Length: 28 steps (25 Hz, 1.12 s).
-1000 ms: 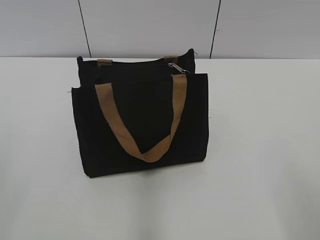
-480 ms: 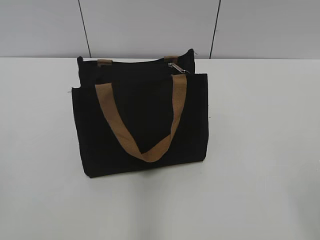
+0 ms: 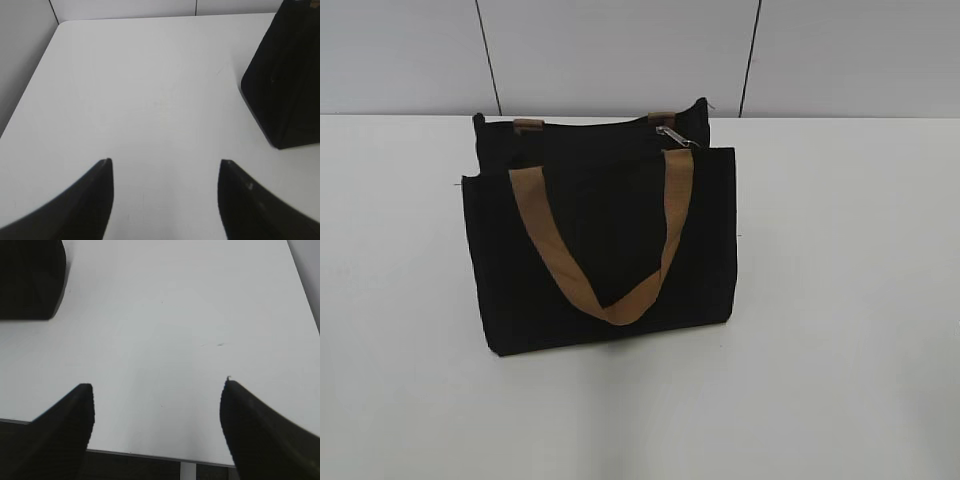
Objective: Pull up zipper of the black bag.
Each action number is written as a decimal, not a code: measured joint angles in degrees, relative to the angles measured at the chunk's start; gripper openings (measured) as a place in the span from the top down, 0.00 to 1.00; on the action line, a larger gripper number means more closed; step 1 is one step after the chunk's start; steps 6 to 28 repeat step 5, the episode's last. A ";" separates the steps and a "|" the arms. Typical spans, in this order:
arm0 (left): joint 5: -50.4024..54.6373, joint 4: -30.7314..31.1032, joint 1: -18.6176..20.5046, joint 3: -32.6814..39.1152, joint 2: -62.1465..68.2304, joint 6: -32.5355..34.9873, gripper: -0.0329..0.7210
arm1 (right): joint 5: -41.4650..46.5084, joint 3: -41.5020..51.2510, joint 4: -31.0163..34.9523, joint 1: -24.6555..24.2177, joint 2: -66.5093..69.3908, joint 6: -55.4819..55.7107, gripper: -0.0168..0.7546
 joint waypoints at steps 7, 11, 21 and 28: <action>0.00 0.00 0.00 0.00 -0.07 0.00 0.36 | 0.00 0.00 0.11 0.00 0.00 0.00 0.21; 0.00 0.00 0.00 0.00 -0.07 0.00 0.36 | 0.00 0.00 0.11 0.00 0.00 0.00 0.21; 0.00 0.00 0.00 0.00 -0.07 0.00 0.36 | 0.00 0.00 0.11 0.00 0.00 0.00 0.21; 0.00 0.00 0.00 0.00 -0.07 0.00 0.36 | 0.00 0.00 0.11 0.00 0.00 0.00 0.21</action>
